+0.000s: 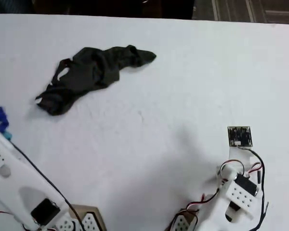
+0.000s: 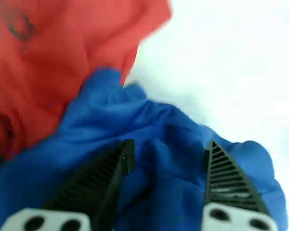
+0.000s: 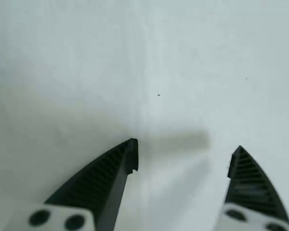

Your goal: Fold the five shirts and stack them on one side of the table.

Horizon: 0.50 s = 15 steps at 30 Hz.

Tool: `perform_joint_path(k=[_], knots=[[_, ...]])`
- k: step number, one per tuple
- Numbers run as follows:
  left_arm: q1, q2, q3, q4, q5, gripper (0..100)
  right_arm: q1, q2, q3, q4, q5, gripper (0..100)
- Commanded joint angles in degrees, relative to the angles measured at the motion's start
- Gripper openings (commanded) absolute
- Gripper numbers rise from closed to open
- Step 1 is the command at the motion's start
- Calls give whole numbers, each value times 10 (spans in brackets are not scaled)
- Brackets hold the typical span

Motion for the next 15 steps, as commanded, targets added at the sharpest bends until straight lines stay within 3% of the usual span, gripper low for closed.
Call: perform_joint_path(k=[1, 11, 15], knots=[[57, -79, -25, 10, 11, 249, -1, -14, -2, -9, -3, 301], [196, -128, 18, 11, 31, 252, -1, -14, -2, -9, -3, 301], [237, -127, 100, 10, 58, 331, -1, -14, -2, -9, -3, 301]])
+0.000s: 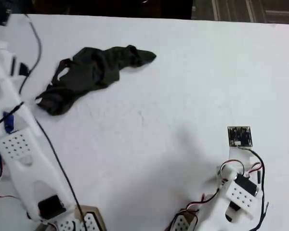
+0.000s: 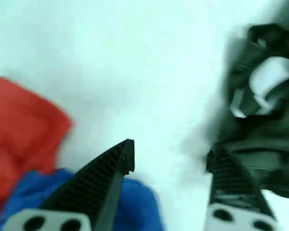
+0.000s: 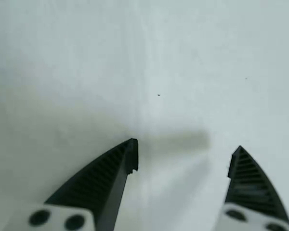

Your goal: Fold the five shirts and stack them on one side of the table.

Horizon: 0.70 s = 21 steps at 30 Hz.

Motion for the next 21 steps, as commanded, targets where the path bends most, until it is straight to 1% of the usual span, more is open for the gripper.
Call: perform_joint_path(k=[1, 9, 11, 14, 16, 18, 19, 21], knots=[[40, -34, 51, 10, 28, 347, -1, -14, -2, -9, -3, 301], [93, -31, 186, -6, 31, 355, -1, -14, -2, -9, -3, 301], [106, -31, 241, -33, 31, 354, -1, -14, -2, -9, -3, 301], [120, -31, 319, -98, 34, 354, -1, -14, -2, -9, -3, 301], [132, -34, 351, -121, 35, 351, -1, -14, -2, -10, -3, 301], [152, -38, 354, -110, 33, 299, -1, -14, -2, -10, -3, 301], [166, -39, 346, -96, 33, 246, -1, -14, -2, -10, -3, 301], [199, -39, 314, -62, 32, 99, -1, -14, -2, -10, -3, 301]])
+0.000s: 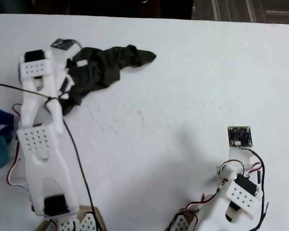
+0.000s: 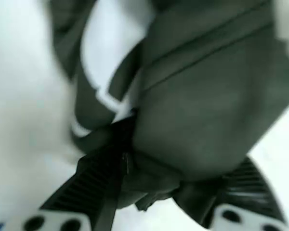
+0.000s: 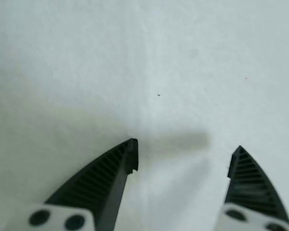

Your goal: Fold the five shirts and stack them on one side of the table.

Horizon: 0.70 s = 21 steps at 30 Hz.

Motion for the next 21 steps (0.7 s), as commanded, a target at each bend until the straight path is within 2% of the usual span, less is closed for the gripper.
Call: perform_joint_path(k=[1, 4, 12, 16, 21], knots=[[69, -38, -49, 51, 4, 25, -1, -14, -2, -10, -3, 301], [124, -38, -113, 103, 6, 43, -1, -14, -2, -10, -3, 301], [220, -46, -272, 106, 20, 24, -1, -14, -2, -11, -3, 301], [263, -96, -282, 106, 85, 24, 0, -14, -2, -11, -3, 301], [342, -167, -281, 106, 94, 24, 0, -14, -2, -11, -3, 301]])
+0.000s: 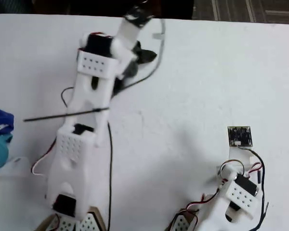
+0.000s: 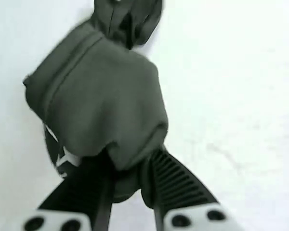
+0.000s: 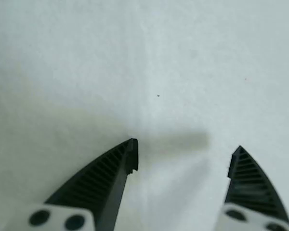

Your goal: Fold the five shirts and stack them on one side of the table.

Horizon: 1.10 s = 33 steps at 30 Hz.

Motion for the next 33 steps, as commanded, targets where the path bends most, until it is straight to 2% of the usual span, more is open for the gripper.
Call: perform_joint_path(k=[1, 6, 9, 11, 13, 16, 20, 23, 27, 33], knots=[[67, -85, -27, 11, 7, 24, 0, -14, -2, -9, -3, 301], [133, -108, -27, 11, 8, 42, 0, -14, -2, -9, -3, 301], [150, -108, -27, 11, 10, 162, 0, -14, -2, -9, -3, 301], [154, -108, -27, 11, 36, 238, 0, -14, -2, -9, -3, 301], [153, -113, -29, 10, 82, 250, 0, -14, -2, -9, -3, 301], [149, -115, -32, 10, 80, 249, 0, -14, -2, -9, -3, 301], [110, -124, -27, 10, 77, 248, 0, -14, -2, -9, -3, 301], [52, -105, -26, 10, 77, 248, 0, -14, -2, -9, -3, 301], [-17, -26, -27, 10, 77, 248, 0, -14, -2, -9, -3, 301], [-50, 99, -30, 9, 77, 251, 0, -14, -2, -9, -3, 301]])
